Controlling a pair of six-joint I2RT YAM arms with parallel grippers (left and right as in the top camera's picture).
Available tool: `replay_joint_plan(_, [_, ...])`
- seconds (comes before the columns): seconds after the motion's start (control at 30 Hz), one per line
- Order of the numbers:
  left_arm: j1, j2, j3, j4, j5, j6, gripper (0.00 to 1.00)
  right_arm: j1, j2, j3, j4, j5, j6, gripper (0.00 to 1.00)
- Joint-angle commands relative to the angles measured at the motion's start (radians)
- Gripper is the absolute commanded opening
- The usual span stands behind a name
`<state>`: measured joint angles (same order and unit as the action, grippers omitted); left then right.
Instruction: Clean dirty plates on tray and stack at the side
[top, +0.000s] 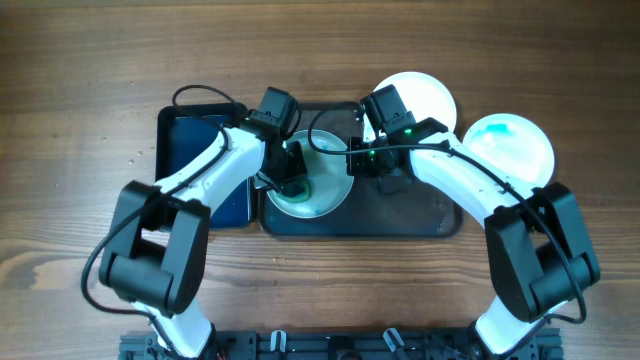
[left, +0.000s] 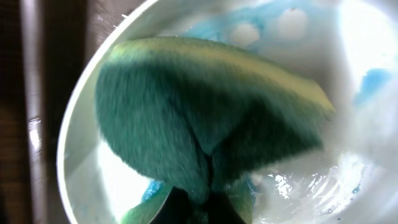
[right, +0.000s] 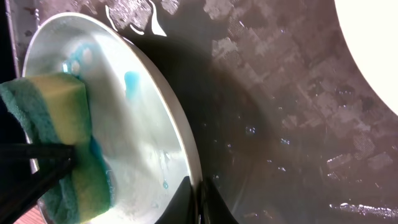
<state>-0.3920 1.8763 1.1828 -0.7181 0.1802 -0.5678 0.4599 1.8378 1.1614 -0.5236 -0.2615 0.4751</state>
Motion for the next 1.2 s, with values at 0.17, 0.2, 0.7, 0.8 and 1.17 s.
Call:
replay_joint_plan(0.17, [-0.005, 0.097, -0.011, 0.105, 0.578, 0.274, 0.04, -0.003, 0.019, 0.025, 0.008, -0.033, 0.022, 0.04])
replay_joint_plan(0.2, [-0.005, 0.097, -0.01, 0.116, 0.593, 0.282, 0.04, -0.003, 0.019, 0.025, 0.008, -0.033, 0.022, 0.04])
replay_joint_plan(0.7, [-0.005, 0.095, 0.038, -0.052, -0.093, -0.103, 0.04, -0.003, 0.019, 0.025, 0.005, -0.033, 0.021, 0.04])
replay_joint_plan(0.8, [-0.005, 0.095, 0.047, -0.076, -0.207, -0.103, 0.04, -0.003, 0.019, 0.025, 0.006, -0.033, 0.023, 0.04])
replay_joint_plan(1.17, [-0.012, 0.095, 0.047, -0.055, -0.044, -0.031, 0.04, -0.003, 0.053, 0.027, 0.038, -0.136, -0.059, 0.08])
